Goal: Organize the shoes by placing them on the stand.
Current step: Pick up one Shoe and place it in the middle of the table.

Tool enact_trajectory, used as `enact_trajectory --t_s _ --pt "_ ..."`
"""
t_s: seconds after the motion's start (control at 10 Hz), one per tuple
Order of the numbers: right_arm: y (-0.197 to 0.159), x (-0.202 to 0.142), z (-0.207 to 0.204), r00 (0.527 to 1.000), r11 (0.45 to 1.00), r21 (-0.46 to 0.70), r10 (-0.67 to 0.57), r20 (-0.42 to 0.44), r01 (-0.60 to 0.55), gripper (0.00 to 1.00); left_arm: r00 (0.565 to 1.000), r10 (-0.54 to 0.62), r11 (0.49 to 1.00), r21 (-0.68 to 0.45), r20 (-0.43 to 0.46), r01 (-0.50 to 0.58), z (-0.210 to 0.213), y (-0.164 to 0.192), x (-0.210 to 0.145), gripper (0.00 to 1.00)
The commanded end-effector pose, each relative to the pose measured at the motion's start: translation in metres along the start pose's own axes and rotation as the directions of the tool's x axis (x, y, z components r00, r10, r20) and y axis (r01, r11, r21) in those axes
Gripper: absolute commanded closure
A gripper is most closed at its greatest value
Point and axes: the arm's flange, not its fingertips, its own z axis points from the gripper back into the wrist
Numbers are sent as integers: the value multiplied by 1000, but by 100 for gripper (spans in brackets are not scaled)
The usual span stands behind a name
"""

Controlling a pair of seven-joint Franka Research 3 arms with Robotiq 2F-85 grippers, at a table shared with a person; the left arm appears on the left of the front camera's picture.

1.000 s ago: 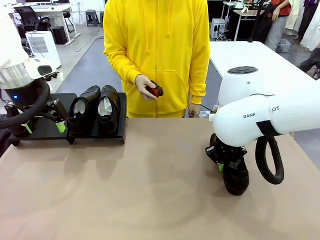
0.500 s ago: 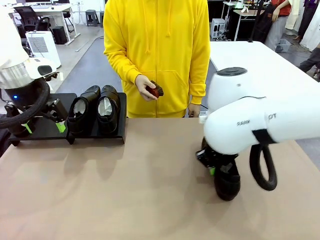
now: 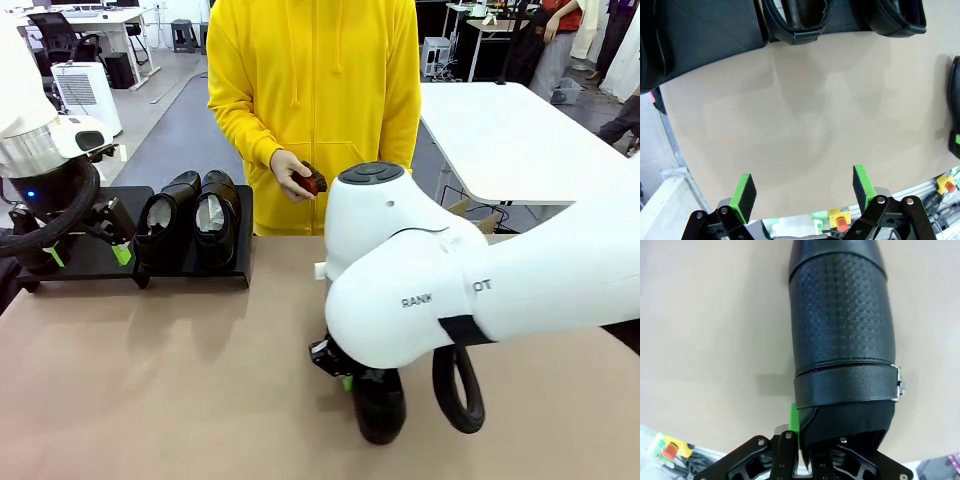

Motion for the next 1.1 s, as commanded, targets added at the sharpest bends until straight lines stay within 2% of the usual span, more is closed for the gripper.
enact_trajectory --t_s 0.0,0.3,0.7,1.0 --pt "24 4 4 998 1000 7 -29 64 29 100 1000 -2 1000 -2 9 2 -1 2 -1 0" --pt "37 -2 10 995 999 20 -44 87 42 100 1000 -2 1000 -2 9 2 -1 2 -1 0" --pt "57 -19 41 987 997 53 -70 145 63 100 1000 -2 1000 -2 9 2 -1 2 -1 0" --pt "58 7 35 992 989 125 -93 91 81 100 1000 -2 1000 -2 9 2 -1 2 -1 0"
